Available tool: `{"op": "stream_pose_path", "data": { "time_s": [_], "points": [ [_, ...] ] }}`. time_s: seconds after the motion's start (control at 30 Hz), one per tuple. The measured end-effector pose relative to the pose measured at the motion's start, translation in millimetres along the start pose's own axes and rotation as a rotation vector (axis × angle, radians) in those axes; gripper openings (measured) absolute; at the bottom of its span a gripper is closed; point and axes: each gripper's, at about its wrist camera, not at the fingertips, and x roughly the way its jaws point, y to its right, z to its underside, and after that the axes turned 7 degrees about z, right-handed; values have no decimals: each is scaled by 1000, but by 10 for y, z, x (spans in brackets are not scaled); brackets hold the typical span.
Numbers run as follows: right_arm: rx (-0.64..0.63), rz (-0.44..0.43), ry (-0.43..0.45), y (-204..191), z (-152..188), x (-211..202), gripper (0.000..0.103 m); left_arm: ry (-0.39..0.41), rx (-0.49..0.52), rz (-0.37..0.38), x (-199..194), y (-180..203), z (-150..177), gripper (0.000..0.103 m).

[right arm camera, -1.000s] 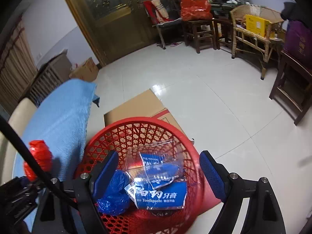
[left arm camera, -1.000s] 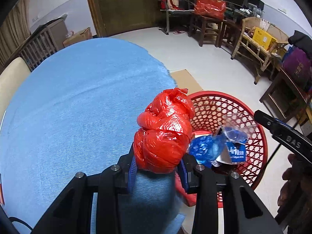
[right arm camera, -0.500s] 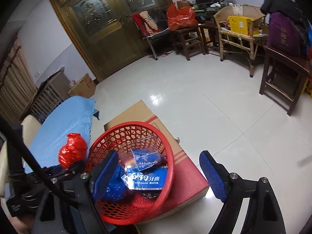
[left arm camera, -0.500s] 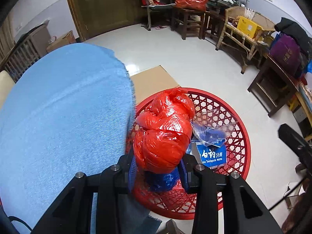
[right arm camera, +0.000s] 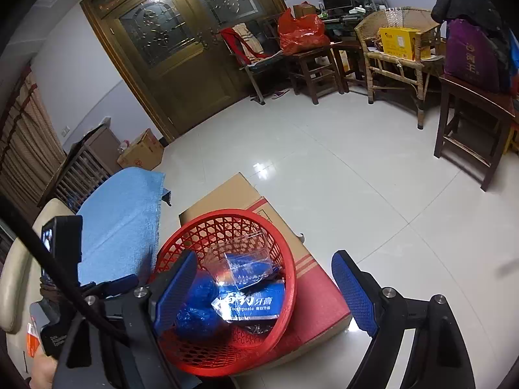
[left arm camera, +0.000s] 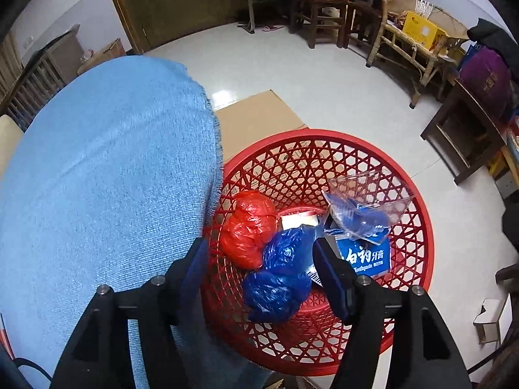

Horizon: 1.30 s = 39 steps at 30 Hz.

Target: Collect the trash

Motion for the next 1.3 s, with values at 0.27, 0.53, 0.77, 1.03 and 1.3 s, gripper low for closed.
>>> {"op": "stream_pose_path", "data": {
  "time_s": [0.27, 0.53, 0.77, 1.03, 1.3],
  "points": [
    [-8, 0, 6, -73, 29, -63, 87, 72, -21, 39, -324, -103, 72, 70],
    [-64, -3, -12, -317, 266, -165, 87, 145, -60, 35, -728, -323, 376, 75],
    [-128, 12, -36, -600, 662, -303, 87, 170, -132, 41, -983, -615, 793, 75],
    [-219, 6, -28, -946, 974, -552, 88, 226, -193, 67, -1275, -852, 1203, 86],
    [-272, 7, -7, -1192, 1190, -748, 88, 243, -239, 24, -1429, -1010, 1490, 88]
  ]
}}
